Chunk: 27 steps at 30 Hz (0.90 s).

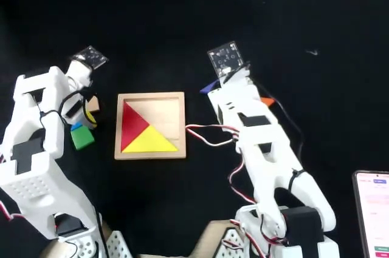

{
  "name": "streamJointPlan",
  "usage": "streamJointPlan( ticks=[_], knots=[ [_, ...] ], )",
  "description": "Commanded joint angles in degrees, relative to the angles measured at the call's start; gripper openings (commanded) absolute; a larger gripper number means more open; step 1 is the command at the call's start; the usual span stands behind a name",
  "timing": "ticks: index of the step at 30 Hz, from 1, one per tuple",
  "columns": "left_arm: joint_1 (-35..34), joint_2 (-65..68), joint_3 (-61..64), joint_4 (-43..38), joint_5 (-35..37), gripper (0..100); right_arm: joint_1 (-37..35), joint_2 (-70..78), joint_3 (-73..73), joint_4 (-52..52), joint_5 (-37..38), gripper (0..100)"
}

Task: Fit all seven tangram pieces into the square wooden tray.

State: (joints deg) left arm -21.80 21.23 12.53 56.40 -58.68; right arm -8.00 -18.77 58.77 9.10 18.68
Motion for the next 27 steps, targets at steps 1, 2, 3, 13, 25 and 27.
streamJointPlan(
  ticks=[1, 2, 3, 13, 25, 27],
  knots=[
    [0.84, -0.18, 0.4, 2.37, -3.43, 22, -0.62, -1.8, -0.48, -1.23, -0.18, 1.2],
    [0.84, -0.09, -0.04, 3.25, -3.43, 19, -0.62, -1.8, -0.48, -1.23, -0.18, 1.2],
    [0.57, 0.18, -0.66, 4.04, -3.43, 17, -0.62, -1.8, -0.48, -1.23, -0.18, 1.2],
    [0.92, -0.26, -2.24, 8.18, -2.99, 13, -0.62, -1.8, -0.48, -1.23, -0.18, 1.2],
    [6.02, -0.26, -20.18, 30.77, -1.23, 13, -0.62, -1.8, -0.48, -1.23, -0.18, 1.2],
    [7.87, -0.26, -23.96, 34.64, -1.23, 13, -0.62, -1.8, -0.48, -1.23, -0.18, 1.2]
  ],
)
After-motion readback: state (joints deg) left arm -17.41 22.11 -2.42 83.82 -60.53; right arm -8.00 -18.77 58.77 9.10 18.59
